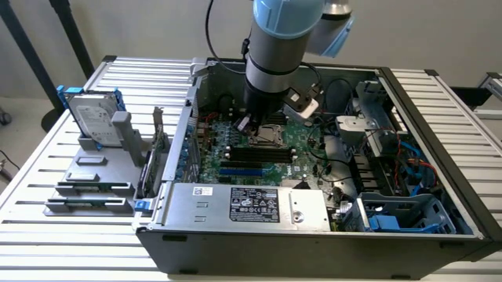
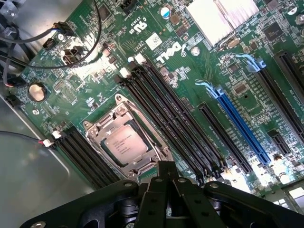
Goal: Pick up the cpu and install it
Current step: 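Install the first cpu locking lever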
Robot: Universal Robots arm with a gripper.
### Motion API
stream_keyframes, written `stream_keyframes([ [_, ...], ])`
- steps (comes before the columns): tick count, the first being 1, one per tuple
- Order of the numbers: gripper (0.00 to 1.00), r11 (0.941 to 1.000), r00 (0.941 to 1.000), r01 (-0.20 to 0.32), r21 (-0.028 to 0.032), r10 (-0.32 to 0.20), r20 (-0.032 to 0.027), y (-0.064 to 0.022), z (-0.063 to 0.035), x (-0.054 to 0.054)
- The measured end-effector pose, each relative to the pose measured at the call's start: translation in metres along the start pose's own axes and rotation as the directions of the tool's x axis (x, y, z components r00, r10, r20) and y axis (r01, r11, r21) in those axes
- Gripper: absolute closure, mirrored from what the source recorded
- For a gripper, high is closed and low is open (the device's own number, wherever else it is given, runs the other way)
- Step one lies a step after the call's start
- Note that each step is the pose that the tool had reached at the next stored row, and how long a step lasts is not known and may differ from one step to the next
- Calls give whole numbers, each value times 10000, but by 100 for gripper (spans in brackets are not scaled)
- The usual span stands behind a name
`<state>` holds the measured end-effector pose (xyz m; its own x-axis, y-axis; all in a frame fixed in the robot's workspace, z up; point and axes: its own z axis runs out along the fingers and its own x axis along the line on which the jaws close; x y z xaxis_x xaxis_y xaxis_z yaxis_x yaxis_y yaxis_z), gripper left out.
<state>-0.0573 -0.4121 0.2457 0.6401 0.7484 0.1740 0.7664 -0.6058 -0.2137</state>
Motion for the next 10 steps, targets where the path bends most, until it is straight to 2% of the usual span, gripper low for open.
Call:
stream_keyframes([
  [10,89,10000,10000,1,14,-1,-15,-33,20,-34],
])
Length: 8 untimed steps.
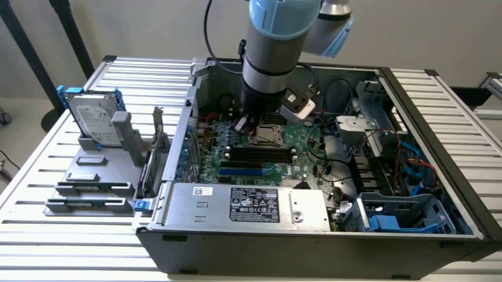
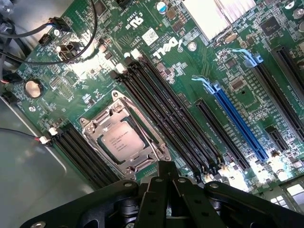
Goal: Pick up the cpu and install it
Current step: 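Install the first cpu locking lever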
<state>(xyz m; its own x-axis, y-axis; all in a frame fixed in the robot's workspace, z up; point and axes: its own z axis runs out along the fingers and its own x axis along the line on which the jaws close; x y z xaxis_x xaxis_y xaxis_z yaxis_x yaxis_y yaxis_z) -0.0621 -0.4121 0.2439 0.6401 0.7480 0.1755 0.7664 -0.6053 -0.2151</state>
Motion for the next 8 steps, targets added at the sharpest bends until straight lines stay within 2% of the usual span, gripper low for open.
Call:
stream_keyframes([
  [8,89,10000,10000,2,17,-2,-20,-22,78,-47],
])
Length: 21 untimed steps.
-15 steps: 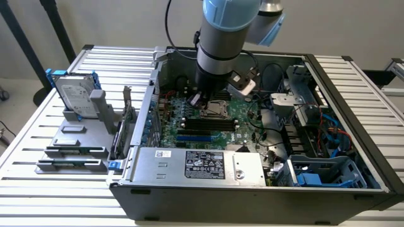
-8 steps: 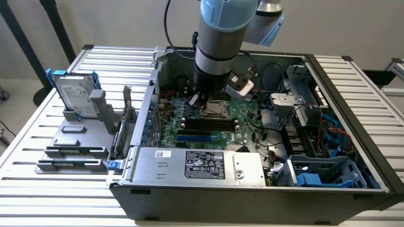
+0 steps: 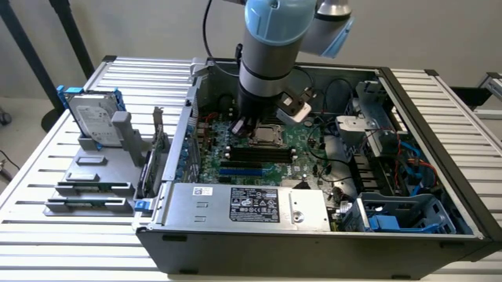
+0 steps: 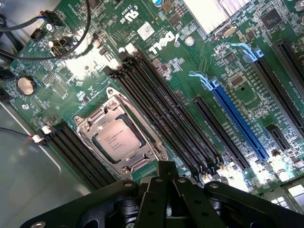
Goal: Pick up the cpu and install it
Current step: 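Install the first cpu locking lever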
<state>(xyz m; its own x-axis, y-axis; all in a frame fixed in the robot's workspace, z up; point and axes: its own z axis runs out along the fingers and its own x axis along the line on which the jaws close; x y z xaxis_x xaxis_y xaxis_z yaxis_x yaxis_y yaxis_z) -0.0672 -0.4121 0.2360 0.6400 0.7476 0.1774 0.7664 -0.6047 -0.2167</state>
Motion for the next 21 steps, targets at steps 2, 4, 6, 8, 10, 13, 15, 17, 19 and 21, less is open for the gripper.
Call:
stream_keyframes([
  [2,89,10000,10000,1,6,-1,-7,-5,32,-16],
  [4,89,10000,10000,5,21,-5,-26,-12,67,-34],
  [6,89,10000,10000,12,40,-12,-48,-20,100,-52],
  [8,89,10000,10000,23,61,-22,-67,-23,127,-64],
  [10,89,10000,10000,38,84,-37,-89,-21,151,-69],
  [13,89,9999,9999,60,117,-59,-121,-17,188,-74],
  [15,89,9999,9999,74,129,-73,-132,-14,214,-78],
  [17,89,9999,9999,88,139,-86,-140,-12,239,-80],
  [19,89,9998,9998,100,145,-98,-143,-13,264,-83],
  [21,89,9998,9998,114,149,-112,-140,-17,281,-80],
])
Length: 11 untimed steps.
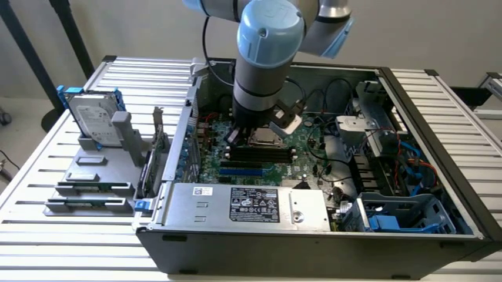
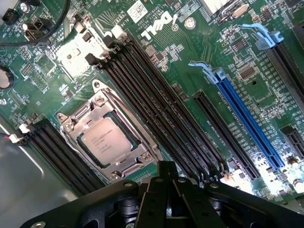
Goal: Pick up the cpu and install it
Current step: 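Install the first cpu locking lever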
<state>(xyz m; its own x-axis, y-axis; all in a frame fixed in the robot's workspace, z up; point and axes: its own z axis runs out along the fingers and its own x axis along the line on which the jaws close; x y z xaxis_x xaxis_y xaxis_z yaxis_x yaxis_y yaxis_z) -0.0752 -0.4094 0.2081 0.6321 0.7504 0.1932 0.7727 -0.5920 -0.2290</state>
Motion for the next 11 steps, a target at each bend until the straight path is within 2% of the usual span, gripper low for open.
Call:
stream_keyframes([
  [11,89,10000,10000,73,16,-73,15,-25,58,35],
])
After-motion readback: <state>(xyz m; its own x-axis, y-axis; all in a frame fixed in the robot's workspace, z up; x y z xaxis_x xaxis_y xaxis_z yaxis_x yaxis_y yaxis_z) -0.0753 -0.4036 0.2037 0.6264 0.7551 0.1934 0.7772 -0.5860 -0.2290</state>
